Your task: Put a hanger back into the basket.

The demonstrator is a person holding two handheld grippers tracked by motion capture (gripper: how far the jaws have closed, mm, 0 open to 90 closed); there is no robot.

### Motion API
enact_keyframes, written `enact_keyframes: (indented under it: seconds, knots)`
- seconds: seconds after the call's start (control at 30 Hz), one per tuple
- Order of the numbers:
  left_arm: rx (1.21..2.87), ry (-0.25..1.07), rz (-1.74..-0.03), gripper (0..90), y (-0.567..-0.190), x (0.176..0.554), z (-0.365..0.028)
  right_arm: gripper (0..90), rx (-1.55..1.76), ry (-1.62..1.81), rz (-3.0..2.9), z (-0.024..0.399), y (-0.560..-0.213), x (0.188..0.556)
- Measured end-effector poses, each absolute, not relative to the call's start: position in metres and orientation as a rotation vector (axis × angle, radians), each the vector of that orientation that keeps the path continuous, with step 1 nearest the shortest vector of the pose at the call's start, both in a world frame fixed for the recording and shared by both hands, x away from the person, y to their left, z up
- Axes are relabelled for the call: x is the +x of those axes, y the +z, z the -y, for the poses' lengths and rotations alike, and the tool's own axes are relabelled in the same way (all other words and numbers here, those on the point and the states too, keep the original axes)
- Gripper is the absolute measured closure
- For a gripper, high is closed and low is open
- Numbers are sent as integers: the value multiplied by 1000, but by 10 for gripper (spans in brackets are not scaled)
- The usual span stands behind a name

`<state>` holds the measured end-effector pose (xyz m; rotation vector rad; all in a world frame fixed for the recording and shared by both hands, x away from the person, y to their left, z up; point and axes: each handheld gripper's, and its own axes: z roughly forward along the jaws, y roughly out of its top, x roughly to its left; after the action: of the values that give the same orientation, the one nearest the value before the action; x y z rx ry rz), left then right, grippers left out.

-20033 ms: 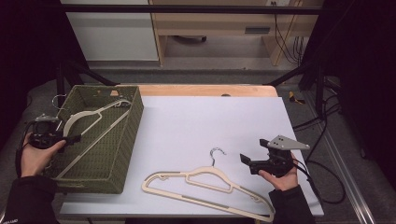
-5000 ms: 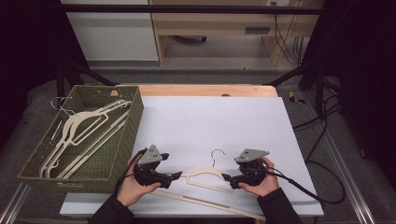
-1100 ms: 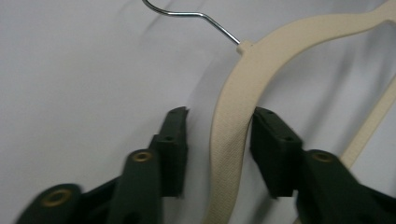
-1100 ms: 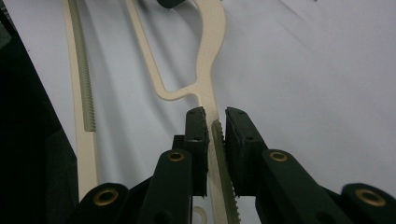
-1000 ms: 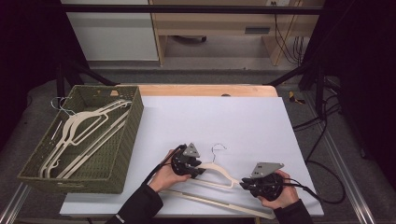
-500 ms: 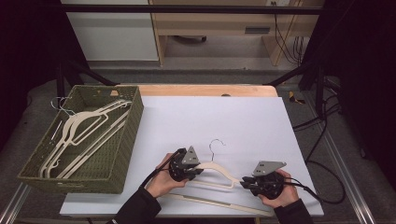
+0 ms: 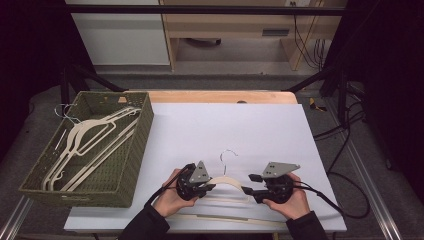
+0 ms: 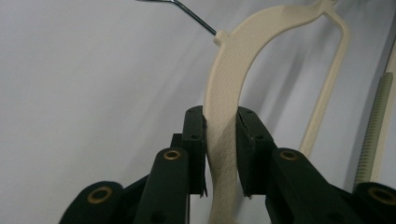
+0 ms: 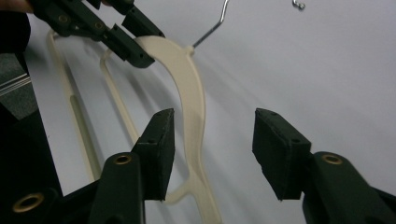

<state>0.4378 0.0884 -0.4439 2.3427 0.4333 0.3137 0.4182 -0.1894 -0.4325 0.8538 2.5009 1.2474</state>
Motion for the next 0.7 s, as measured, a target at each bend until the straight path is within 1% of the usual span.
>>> enact_keyframes:
  seconds: [0.07,0.2,0.27,0.4,0.5,0.7]
  knots:
    - [2328,307,-445,748,-445,437,-89,526,865,1244,-2534,182,-432,424]
    - [2321,305,-441,749,-444,434,-90,536,859,1217,-2577,168,-434,433]
    - [2328,306,-432,749,-442,433,-90,582,856,1218,-2597,161,-436,436]
    - [2323,293,-419,750,-442,430,-88,642,875,1225,-2666,153,-441,439]
    - [2329,291,-413,750,-442,429,-88,717,874,1201,-2712,150,-444,440]
    - [2317,257,-412,748,-439,426,-89,747,867,1201,-2761,152,-441,439]
